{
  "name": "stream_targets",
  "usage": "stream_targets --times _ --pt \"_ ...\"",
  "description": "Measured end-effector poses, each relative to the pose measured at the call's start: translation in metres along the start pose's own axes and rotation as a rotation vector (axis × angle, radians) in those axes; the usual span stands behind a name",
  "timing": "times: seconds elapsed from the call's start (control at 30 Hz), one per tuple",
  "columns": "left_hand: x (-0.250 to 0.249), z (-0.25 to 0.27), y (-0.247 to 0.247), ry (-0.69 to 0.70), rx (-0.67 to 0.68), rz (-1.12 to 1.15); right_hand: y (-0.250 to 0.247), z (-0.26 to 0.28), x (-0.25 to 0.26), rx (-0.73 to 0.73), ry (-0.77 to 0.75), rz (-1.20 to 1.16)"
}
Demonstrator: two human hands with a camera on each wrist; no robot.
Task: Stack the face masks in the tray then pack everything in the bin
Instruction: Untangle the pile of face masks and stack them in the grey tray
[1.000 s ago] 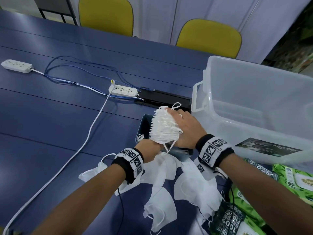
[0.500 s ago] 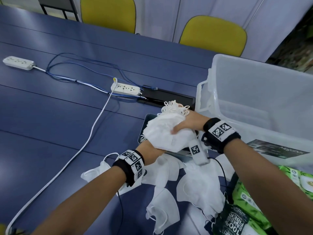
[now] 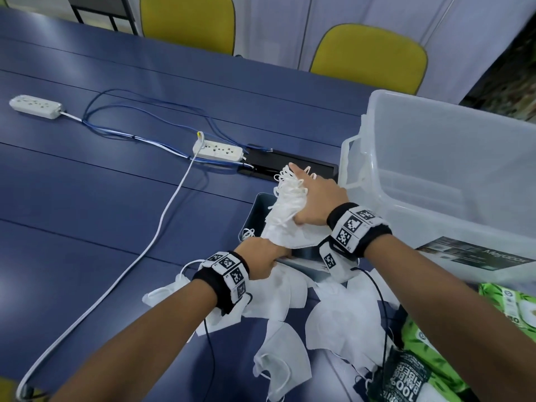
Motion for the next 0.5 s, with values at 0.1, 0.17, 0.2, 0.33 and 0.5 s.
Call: stream_targets --times 0.1,0.17,0.2,0.33,0.5 --pt "0.002 -0.007 -0.010 -0.099 0.086 0.117 0.006 0.008 0.005 -0.021 -0.042 0.074" --pt "0.002 -0.016 -0.016 -0.164 0.176 0.160 0.007 0.011 0.006 -0.032 -0.051 0.093" --pt "0.001 -0.020 -0.019 -0.202 0.230 0.175 0.007 0.012 0.006 -0.034 -0.050 0.096" --pt "-0.005 -0.024 -0.027 -0.297 0.364 0.137 0.006 0.016 0.009 -0.021 -0.044 0.104" --pt "-0.019 -0.014 -0.028 -0.208 0.279 0.080 0.004 0.013 0.028 0.039 -0.096 0.257"
Point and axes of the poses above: each hand's wrist, its own z-axis away from the middle knuckle, its own y-axis out of the palm, x = y × z, the point moved 3 cm from there along -z, towards the middle knuckle, and after that the axes turned 10 degrees about -y, right-handed, at the moved point
